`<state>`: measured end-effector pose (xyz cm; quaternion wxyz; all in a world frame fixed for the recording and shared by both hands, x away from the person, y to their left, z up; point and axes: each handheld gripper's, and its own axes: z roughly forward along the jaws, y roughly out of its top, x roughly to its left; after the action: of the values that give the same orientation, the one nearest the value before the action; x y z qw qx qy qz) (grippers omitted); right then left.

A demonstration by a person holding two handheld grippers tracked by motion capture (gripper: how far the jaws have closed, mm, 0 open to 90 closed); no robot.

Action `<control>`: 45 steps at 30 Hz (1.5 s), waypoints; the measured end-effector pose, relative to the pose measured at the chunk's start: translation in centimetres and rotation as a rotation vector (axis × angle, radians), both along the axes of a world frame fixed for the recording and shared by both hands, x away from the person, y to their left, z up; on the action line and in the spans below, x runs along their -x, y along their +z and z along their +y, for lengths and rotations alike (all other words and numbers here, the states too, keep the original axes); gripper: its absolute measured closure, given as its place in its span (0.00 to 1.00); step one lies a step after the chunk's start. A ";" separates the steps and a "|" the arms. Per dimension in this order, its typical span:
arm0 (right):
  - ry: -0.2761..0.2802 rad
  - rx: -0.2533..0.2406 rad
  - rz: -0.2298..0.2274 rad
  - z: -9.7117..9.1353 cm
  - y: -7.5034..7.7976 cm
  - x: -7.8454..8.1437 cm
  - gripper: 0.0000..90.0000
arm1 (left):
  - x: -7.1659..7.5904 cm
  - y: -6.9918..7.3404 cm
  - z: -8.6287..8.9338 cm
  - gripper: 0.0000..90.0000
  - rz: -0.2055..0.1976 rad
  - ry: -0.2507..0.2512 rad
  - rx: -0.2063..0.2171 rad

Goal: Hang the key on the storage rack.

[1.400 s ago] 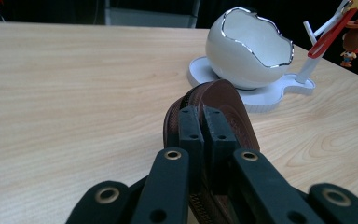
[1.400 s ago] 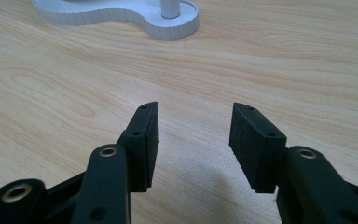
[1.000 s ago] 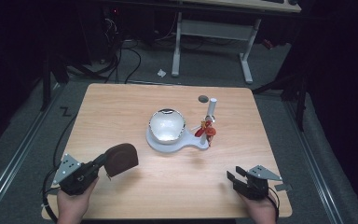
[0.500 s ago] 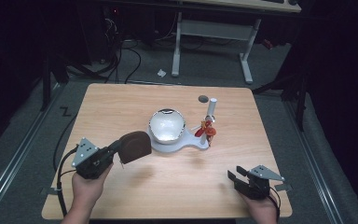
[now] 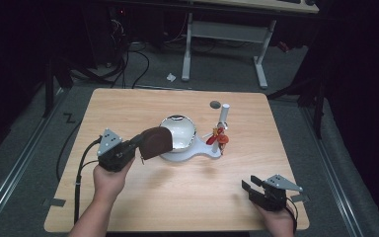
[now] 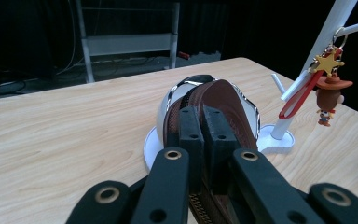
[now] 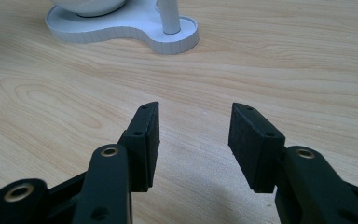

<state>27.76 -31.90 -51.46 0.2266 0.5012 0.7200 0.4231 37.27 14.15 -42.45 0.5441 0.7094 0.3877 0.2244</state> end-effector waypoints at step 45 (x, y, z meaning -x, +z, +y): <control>0.030 -0.004 0.014 -0.1 -0.2 -0.2 0.60 | -5.1 -1.0 -4.4 0.96 0.125 0.099 -0.030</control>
<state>28.00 -31.99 -51.61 0.2140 0.4939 0.7282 0.4243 42.39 9.76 -43.45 0.4964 0.7100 0.4522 0.2121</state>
